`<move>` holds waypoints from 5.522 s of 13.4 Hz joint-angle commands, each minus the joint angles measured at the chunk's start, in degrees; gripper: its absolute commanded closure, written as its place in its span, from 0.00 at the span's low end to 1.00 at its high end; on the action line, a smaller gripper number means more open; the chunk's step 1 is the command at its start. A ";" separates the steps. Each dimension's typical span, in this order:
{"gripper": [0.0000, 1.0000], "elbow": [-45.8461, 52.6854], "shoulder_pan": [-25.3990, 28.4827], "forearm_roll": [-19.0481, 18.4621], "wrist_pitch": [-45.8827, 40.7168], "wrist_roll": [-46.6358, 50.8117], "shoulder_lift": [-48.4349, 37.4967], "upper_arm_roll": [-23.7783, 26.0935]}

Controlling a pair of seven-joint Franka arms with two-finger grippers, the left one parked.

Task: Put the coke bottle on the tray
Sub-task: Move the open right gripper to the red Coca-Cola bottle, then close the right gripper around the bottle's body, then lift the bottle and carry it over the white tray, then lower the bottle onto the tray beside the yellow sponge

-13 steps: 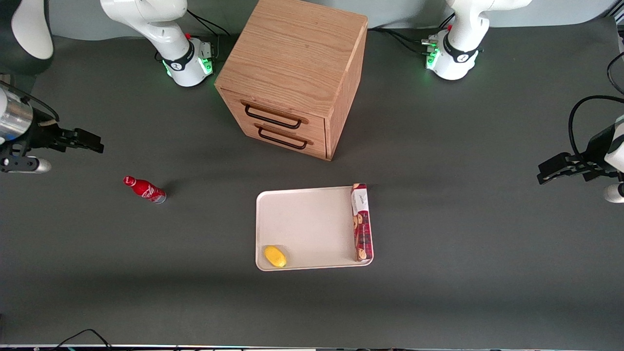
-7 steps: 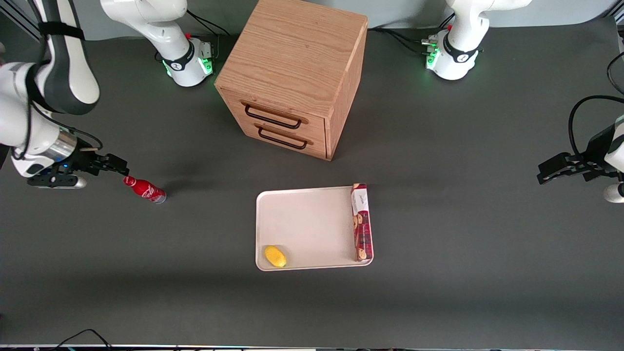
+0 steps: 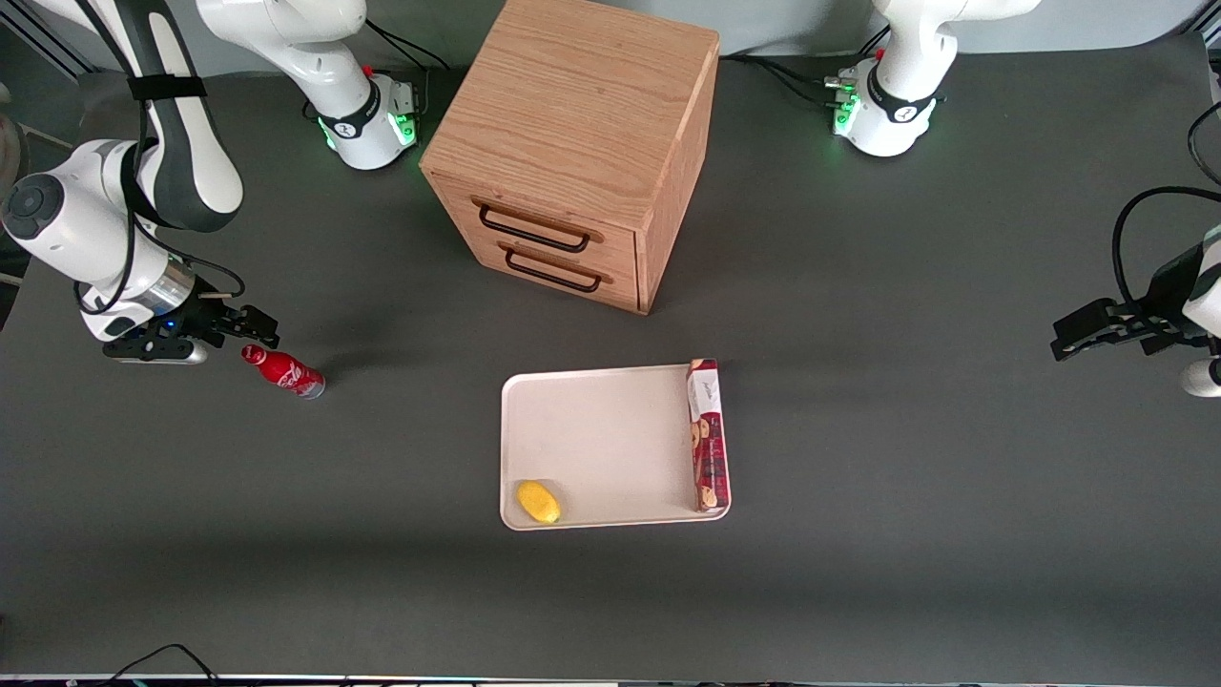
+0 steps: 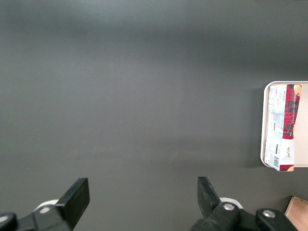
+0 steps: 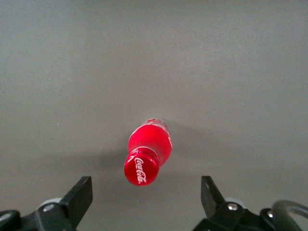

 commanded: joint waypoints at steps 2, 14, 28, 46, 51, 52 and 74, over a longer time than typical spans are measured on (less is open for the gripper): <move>0.00 -0.31 -0.10 1.79 3.84 -3.04 1.52 0.10; 0.15 2.50 0.52 3.37 6.04 -3.66 6.36 0.02; 1.00 16.26 0.87 2.76 -12.70 -5.77 5.92 0.54; 1.00 48.47 23.43 -0.32 -46.80 17.32 8.37 0.55; 1.00 49.61 33.03 1.69 -34.50 22.53 18.28 -2.80; 1.00 49.96 33.04 2.84 -32.47 22.09 21.01 -2.80; 1.00 55.59 34.97 3.29 -15.67 24.11 39.75 -2.09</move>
